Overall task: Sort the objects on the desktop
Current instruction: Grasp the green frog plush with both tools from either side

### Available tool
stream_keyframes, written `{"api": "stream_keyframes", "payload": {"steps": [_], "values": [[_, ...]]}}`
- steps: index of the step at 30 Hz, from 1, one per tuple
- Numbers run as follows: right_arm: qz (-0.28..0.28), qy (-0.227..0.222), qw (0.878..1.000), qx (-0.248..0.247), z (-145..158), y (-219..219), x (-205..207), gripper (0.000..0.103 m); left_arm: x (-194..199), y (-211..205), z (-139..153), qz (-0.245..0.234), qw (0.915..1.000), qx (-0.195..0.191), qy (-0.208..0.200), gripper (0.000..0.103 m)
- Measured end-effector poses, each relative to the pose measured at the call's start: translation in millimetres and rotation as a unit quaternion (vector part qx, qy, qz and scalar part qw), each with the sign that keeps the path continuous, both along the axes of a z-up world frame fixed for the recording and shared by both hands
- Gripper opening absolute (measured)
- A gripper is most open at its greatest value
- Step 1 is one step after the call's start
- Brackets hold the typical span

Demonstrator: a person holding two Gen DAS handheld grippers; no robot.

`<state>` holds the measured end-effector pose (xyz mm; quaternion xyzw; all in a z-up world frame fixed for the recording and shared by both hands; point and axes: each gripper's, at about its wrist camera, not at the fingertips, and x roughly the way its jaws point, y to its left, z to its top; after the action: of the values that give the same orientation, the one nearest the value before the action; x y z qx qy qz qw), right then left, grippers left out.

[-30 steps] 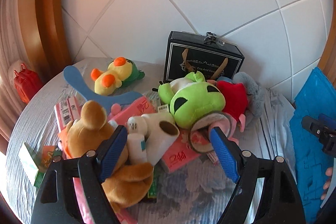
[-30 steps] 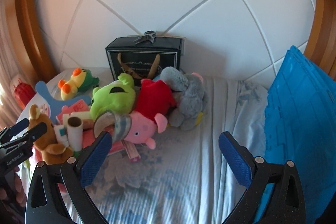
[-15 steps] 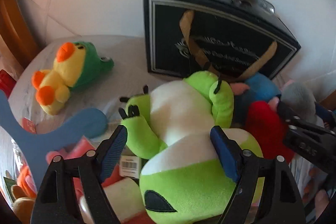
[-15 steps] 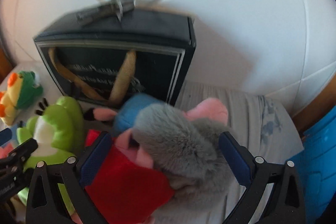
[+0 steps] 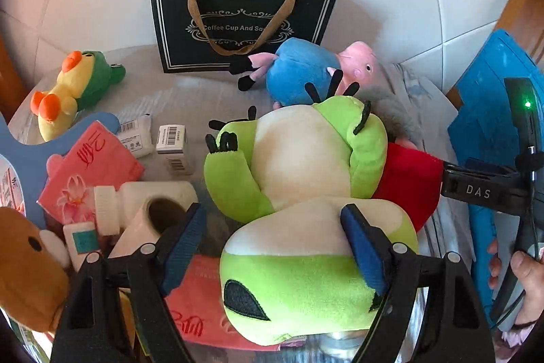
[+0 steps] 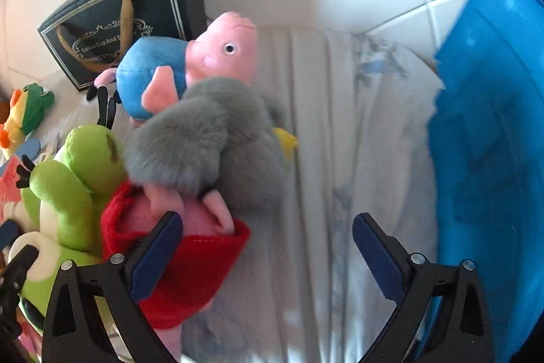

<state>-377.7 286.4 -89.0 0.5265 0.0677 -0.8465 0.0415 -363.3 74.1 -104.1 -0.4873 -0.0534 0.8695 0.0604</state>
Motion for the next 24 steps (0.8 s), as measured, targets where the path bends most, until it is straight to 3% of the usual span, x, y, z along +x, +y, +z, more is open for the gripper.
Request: {"api": "stream_keyframes", "payload": {"steps": [6,8,12,14,18,21,24], "values": [[0.058,0.024,0.997,-0.035,15.1,-8.5,55.8,0.102,44.7,23.3,3.7,-0.047,0.9983,-0.035,0.006,0.082],[0.092,0.007,0.995,-0.035,5.3,-22.8,62.2,0.102,55.0,23.5,5.5,-0.056,0.9979,-0.034,0.003,0.082],[0.135,-0.040,0.990,-0.016,-18.9,-47.6,88.3,0.099,77.9,11.2,10.6,-0.032,0.9986,-0.041,-0.005,0.081],[0.153,-0.070,0.984,-0.051,-27.2,-51.2,106.0,0.091,93.2,-0.7,13.8,-0.007,0.9986,-0.052,0.003,0.081],[0.198,-0.099,0.972,-0.084,-35.8,-67.6,144.5,0.088,118.8,-20.2,11.0,0.021,0.9980,-0.059,-0.004,0.081],[0.222,-0.094,0.967,-0.083,-32.1,-75.3,164.5,0.088,134.1,-26.4,-1.0,0.031,0.9980,-0.053,-0.017,0.081],[0.221,-0.087,0.969,-0.067,-21.9,-65.6,175.5,0.090,146.6,-27.4,-15.3,0.038,0.9985,-0.023,-0.033,0.081]]}}
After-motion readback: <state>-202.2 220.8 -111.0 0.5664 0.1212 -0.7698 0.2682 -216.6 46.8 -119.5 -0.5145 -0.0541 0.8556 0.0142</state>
